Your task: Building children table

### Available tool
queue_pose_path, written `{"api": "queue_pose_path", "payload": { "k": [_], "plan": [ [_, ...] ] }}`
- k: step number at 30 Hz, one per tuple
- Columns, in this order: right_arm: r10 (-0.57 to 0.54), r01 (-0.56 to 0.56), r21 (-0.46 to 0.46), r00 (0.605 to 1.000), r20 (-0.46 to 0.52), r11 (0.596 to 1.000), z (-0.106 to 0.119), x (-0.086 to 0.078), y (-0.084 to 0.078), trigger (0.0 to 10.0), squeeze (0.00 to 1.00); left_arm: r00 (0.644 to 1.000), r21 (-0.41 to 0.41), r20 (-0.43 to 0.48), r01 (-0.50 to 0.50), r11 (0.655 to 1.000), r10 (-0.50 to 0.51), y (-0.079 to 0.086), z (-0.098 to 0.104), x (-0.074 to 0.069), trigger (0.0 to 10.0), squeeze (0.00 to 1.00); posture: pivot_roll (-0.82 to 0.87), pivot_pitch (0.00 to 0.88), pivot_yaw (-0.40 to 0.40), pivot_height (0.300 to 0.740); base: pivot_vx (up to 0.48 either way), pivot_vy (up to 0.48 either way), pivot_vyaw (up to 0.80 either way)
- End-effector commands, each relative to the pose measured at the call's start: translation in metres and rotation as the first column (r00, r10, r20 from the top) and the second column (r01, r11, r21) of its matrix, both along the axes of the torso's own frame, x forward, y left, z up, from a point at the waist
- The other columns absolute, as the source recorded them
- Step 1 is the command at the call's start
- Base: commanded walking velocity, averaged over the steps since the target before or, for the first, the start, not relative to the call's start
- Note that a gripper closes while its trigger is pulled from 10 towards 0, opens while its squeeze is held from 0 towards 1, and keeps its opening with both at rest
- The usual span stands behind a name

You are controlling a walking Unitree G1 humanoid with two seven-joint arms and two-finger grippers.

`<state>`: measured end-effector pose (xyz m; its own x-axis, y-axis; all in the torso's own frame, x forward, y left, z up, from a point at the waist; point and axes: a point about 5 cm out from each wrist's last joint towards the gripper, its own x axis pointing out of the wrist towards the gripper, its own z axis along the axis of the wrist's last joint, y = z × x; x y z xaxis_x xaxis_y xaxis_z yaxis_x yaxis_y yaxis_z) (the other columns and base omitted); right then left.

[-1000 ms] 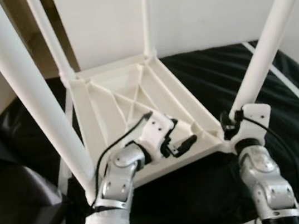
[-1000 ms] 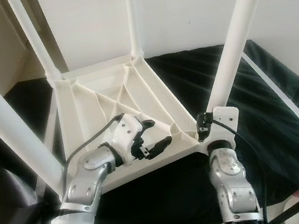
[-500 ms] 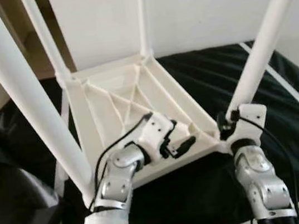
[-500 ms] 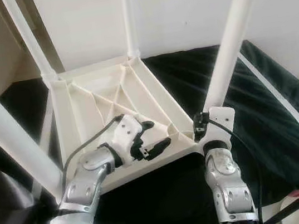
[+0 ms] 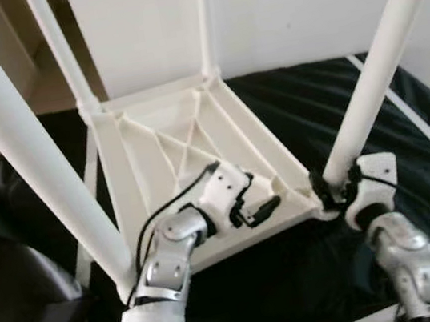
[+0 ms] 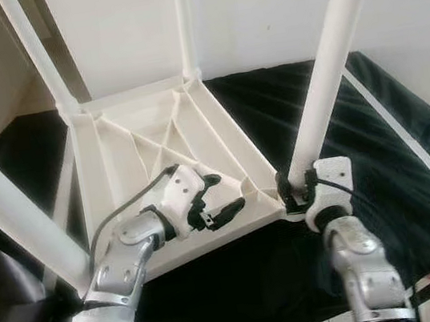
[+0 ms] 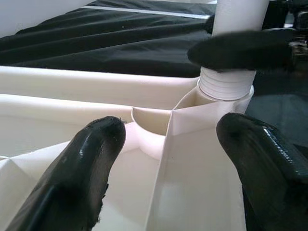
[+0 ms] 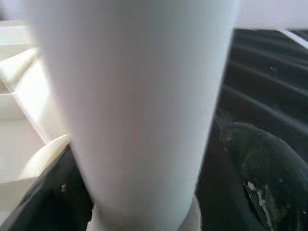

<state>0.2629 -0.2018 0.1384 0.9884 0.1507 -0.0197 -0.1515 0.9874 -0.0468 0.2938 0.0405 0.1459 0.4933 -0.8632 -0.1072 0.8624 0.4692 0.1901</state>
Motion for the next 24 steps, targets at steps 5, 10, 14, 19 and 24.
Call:
{"api": "queue_pose_path", "payload": {
  "k": [5, 10, 14, 19, 24],
  "plan": [
    [0.221, -0.223, -0.058, 0.974, -0.04, 0.973, -0.002, 0.0, -0.001, 10.0, 0.0, 0.989, 0.012, 0.029, -0.147, 0.989, 0.147, 0.003, -0.004, 0.006, 10.0, 0.0, -0.07, 0.0, -0.013, 0.74, 0.0, 0.0, 0.0],
    [0.357, -0.363, -0.101, 0.931, -0.074, 0.926, 0.001, 0.005, -0.004, 10.0, 0.0, 0.99, 0.015, 0.037, -0.14, 0.99, 0.139, 0.001, -0.002, 0.007, 10.0, 0.0, -0.06, 0.0, -0.013, 0.74, 0.0, 0.0, 0.0],
    [0.41, -0.421, -0.152, 0.907, -0.1, 0.894, 0.001, 0.013, -0.006, 10.0, 0.0, 0.99, 0.019, 0.043, -0.138, 0.99, 0.137, 0.002, -0.002, 0.007, 10.0, 0.0, -0.06, 0.0, -0.017, 0.74, 0.0, 0.0, 0.0],
    [0.431, -0.448, -0.193, 0.894, -0.123, 0.873, 0.0, 0.018, -0.01, 10.0, 0.0, 0.989, 0.022, 0.044, -0.141, 0.99, 0.14, 0.003, -0.002, 0.006, 10.0, 0.0, -0.05, 0.0, -0.017, 0.74, 0.0, 0.0, 0.0],
    [0.459, -0.48, -0.201, 0.877, -0.145, 0.854, -0.002, 0.018, -0.012, 3.5, 0.0, 0.989, 0.025, 0.046, -0.141, 0.99, 0.139, 0.003, -0.002, 0.005, 10.0, 0.0, -0.05, 0.0, -0.021, 0.74, 0.0, 0.0, 0.0]
  ]
}}
